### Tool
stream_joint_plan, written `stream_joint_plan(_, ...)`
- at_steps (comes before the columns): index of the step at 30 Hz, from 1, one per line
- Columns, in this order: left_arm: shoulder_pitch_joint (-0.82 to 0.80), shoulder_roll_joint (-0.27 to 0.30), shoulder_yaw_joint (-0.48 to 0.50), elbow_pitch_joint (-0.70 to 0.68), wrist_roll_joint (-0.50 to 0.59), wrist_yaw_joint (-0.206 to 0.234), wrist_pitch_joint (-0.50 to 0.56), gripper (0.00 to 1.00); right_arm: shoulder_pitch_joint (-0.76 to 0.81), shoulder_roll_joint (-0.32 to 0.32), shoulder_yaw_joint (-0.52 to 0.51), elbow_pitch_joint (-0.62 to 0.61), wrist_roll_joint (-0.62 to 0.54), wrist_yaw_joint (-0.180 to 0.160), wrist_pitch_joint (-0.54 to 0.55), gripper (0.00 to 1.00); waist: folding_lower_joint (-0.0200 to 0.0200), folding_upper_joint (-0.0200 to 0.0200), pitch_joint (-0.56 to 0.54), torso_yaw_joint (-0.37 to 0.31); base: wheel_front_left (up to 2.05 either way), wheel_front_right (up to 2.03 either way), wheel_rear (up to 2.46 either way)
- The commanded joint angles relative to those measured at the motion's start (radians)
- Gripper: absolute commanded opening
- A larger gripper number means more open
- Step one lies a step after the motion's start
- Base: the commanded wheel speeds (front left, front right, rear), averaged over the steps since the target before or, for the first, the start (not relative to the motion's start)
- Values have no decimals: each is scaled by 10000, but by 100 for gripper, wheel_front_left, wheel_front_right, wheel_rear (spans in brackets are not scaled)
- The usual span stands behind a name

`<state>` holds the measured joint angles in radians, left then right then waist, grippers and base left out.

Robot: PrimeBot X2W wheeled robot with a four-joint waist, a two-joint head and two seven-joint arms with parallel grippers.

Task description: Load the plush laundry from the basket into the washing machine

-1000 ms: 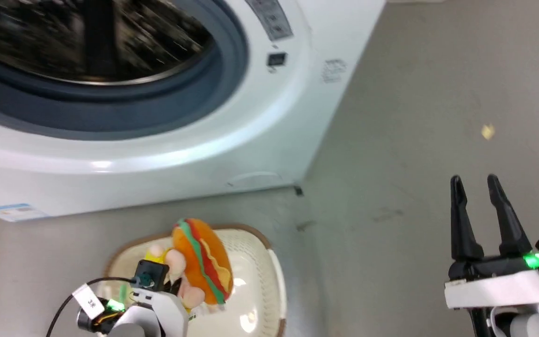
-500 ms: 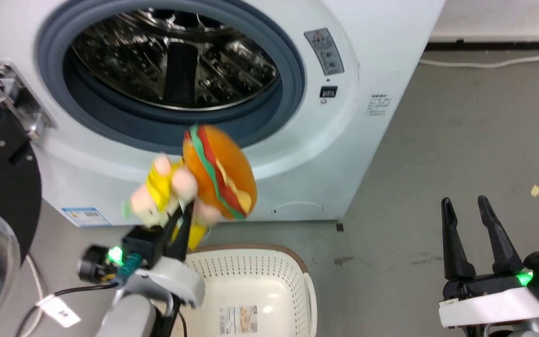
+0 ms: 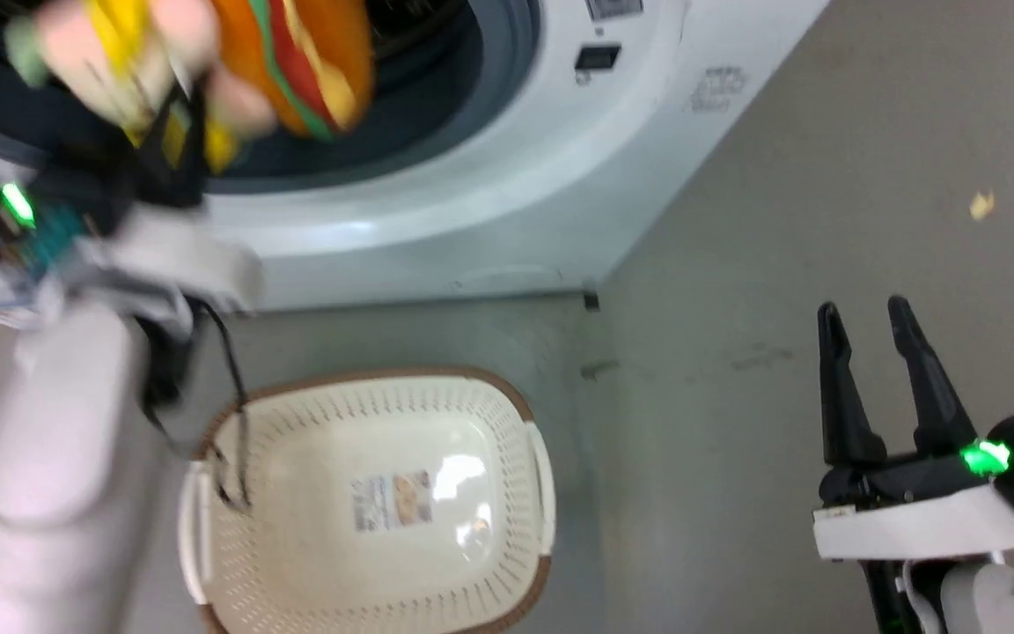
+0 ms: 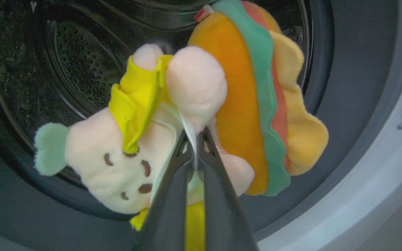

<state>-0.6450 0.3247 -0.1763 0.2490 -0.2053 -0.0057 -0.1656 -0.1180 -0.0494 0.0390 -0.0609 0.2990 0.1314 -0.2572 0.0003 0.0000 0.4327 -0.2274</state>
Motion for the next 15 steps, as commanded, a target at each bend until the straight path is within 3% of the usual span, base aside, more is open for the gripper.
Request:
stream_joint_plan(1,-913,325,21,194,116,-207,424,0,-280,-8,4,-75,185,-7,-45,100,-3,0,1099,-721,0,0,0)
stream_joint_plan(8,-3953,1558,-383,1598,742,-860,1963,0,-725,-8,184,-92,738,-7,-46,100,-3,0,2282,-1326,0,0,0)
stream_joint_plan(15,-5887,1940,-767,3337,938,-1072,3004,0,-983,-8,394,-158,1136,-7,-46,100,-3,0,2890,-1607,0,0,0)
